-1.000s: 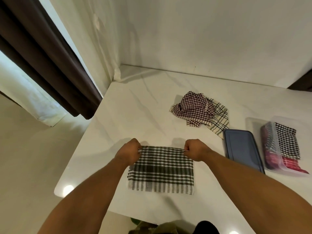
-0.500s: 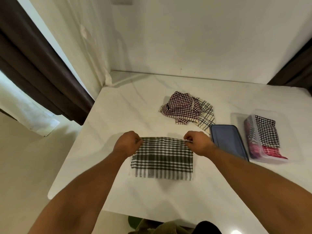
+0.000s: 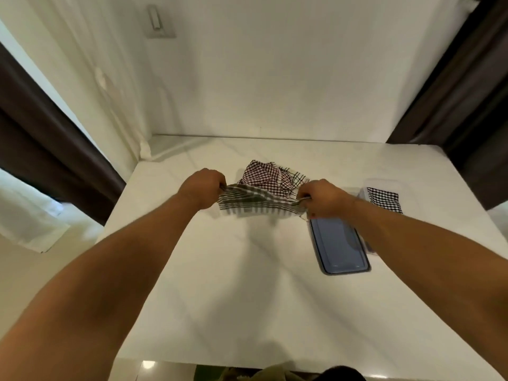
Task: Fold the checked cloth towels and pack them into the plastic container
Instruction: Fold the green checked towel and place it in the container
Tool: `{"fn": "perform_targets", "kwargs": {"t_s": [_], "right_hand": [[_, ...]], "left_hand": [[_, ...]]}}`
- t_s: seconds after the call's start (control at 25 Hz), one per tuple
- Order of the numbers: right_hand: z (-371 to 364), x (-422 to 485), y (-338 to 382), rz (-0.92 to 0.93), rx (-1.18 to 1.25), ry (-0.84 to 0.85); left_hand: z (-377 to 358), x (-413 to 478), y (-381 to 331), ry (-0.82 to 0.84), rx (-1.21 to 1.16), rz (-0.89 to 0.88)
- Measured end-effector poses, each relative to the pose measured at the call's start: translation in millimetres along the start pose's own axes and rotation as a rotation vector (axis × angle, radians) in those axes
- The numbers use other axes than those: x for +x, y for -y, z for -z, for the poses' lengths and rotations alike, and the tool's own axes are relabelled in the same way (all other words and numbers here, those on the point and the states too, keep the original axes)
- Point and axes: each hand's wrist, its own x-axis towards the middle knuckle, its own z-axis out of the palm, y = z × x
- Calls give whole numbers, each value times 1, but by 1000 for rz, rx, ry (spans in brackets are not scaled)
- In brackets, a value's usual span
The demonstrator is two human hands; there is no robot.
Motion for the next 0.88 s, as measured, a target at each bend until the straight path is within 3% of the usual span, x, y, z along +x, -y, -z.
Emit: {"fn": "perform_targets", "kwargs": {"t_s": [0.16, 0.52, 0.72, 0.8, 0.88], "right_hand": [[12, -2, -3, -14, 91, -123], [11, -3, -23, -113, 61, -148], [-2, -14, -17, -93, 129, -290], [-14, -27, -18, -44, 77, -257], [-40, -42, -22, -64, -36, -107]], "left_hand": [[5, 6, -8, 108, -105, 47], [6, 2, -16, -65, -178, 99], [8, -10, -18, -131, -19, 76], [-3, -22, -15, -60, 57, -19], [-25, -40, -11, 44, 102, -98]]}}
